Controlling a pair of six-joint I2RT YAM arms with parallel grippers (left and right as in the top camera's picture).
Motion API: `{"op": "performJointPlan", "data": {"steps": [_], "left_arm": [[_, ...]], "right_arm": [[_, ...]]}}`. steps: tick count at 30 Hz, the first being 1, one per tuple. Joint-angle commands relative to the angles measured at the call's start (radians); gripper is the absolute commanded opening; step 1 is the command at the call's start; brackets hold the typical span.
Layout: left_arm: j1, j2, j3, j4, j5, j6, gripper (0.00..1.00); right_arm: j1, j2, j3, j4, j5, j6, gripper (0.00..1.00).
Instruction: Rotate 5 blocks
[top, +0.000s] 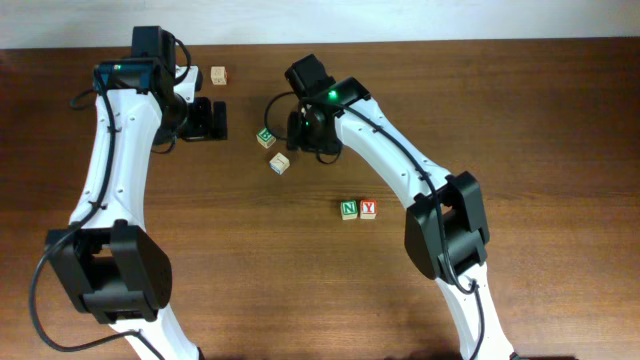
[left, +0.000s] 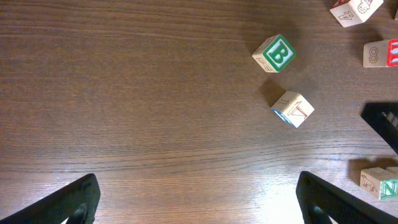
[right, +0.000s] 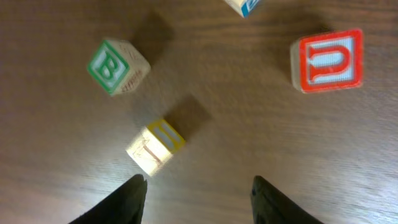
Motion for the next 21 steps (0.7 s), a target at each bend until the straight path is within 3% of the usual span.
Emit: {"op": "performJointPlan", "data": {"steps": [1, 8, 14, 21], "left_arm": [[0.002, 0.008, 0.019, 0.002, -0.007, -0.01, 0.99], [0.002, 0.008, 0.019, 0.002, -0.007, -0.01, 0.99], [0.002, 0.008, 0.019, 0.002, -0.007, -0.01, 0.99], [0.002, 0.008, 0.019, 0.002, -0.007, -0.01, 0.99]], "right_arm": [[0.013, 0.056, 0.001, 0.048, -0.017, 0.211, 0.59], [0.064, 0.101, 0.0, 0.093, 0.014, 0.306, 0.67], [0.085, 0.126, 0.0, 0.111, 0.029, 0.307, 0.66], [0.091, 0.137, 0.001, 0.106, 0.025, 0.287, 0.44]]}}
